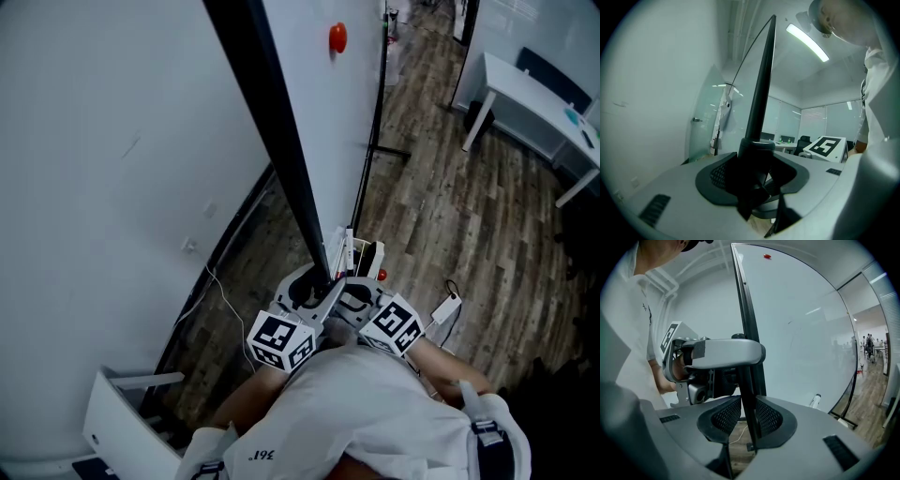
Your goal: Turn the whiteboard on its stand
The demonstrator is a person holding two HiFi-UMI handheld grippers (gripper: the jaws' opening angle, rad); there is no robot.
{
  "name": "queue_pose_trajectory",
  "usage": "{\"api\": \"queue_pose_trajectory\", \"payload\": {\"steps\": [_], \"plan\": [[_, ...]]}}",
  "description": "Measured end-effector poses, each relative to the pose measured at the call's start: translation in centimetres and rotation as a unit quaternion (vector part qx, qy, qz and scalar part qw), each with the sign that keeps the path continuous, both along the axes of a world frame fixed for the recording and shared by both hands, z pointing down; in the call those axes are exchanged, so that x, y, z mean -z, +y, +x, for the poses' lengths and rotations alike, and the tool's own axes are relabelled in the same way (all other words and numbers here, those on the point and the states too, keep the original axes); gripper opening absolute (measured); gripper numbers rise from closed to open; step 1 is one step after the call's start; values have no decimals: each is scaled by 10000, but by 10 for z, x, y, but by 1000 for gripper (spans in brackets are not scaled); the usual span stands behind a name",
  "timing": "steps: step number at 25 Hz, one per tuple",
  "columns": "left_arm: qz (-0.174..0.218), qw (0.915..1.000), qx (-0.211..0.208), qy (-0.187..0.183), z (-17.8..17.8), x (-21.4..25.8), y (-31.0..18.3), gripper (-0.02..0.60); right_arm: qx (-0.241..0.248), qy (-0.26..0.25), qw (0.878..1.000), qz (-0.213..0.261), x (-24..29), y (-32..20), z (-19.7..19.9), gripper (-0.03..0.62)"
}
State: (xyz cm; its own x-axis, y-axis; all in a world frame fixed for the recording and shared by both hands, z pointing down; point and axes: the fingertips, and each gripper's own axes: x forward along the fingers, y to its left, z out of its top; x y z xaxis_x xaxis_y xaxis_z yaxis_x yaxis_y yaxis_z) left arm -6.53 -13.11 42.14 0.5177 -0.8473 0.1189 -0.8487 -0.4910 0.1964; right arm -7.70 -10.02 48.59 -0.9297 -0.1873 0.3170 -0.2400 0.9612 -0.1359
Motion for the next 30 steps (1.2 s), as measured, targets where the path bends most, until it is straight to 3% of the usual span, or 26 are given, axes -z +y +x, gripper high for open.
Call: {"api": "queue_pose_trajectory", "payload": {"steps": [30], "plan": [[150, 9997, 130, 116, -24, 1, -16, 204, -49, -44, 10000, -48, 1, -16, -23, 98]]}}
